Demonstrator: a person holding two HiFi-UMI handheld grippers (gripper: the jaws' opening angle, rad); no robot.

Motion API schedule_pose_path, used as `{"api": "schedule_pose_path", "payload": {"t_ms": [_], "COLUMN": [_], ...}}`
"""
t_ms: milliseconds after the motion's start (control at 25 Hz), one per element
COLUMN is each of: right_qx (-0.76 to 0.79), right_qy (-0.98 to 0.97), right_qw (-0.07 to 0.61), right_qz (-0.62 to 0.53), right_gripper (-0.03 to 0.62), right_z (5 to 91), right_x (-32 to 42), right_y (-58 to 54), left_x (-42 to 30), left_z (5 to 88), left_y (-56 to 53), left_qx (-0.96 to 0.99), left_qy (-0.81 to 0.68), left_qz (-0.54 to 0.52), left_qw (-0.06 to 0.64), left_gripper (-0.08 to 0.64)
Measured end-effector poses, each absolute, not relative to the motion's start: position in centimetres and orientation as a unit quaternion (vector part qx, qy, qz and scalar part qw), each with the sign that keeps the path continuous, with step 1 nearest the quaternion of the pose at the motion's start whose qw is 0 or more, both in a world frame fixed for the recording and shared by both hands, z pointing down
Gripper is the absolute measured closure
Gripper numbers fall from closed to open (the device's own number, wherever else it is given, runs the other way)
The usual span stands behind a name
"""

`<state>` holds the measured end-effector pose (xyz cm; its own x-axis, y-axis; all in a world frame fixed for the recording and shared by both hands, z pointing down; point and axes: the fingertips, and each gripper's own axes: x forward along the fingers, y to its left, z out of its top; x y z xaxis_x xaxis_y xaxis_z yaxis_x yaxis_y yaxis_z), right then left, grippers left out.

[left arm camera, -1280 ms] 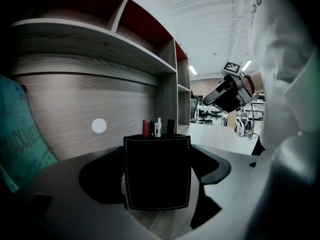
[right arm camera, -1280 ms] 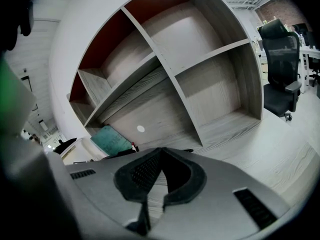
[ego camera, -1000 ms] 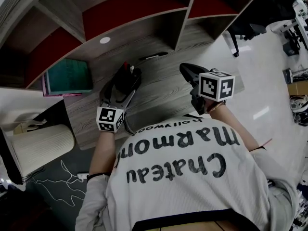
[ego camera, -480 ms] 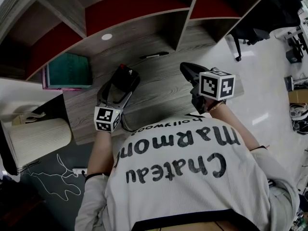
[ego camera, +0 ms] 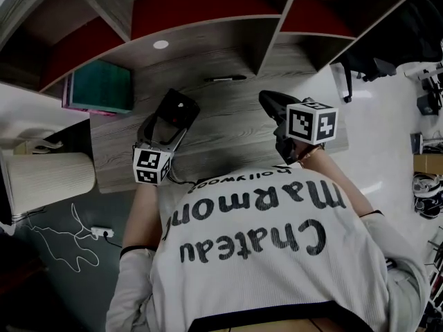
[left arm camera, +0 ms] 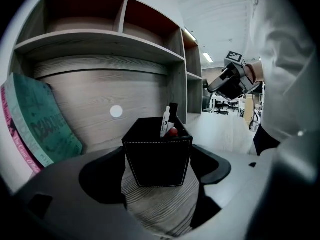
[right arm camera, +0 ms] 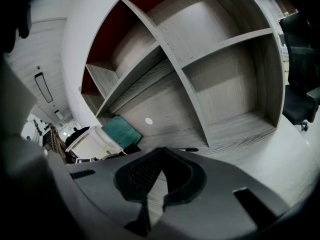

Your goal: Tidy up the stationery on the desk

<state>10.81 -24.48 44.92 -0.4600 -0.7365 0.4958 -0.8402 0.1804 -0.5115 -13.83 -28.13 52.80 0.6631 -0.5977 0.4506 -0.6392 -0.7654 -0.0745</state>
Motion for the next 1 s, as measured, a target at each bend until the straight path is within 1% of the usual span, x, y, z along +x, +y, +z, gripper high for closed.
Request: {"api": "schedule_pose_path", "payload": {"t_ms": [440, 1000], "right_qx": [0.482, 0.471], "right_qy": [-0.785, -0.79], "right_qw": [0.092, 0.084], "right_qz": [0.378, 0.384], "right_gripper": [0.575, 0.575], "right_z": [45.7, 46.0], "right_x": [12.4, 11.8], "right_y": [-24.9, -25.9], "left_x": [-14.1, -14.2], "left_z": [53.0, 53.0], "left_y": [-28.2, -28.1], "left_qx": [0.888, 0.882], "left_qy": [-0.396, -0.401], "left_qz": [0.229, 0.239], "left_qw": [0.05, 0.058], "left_gripper": [0.169, 0.169]}}
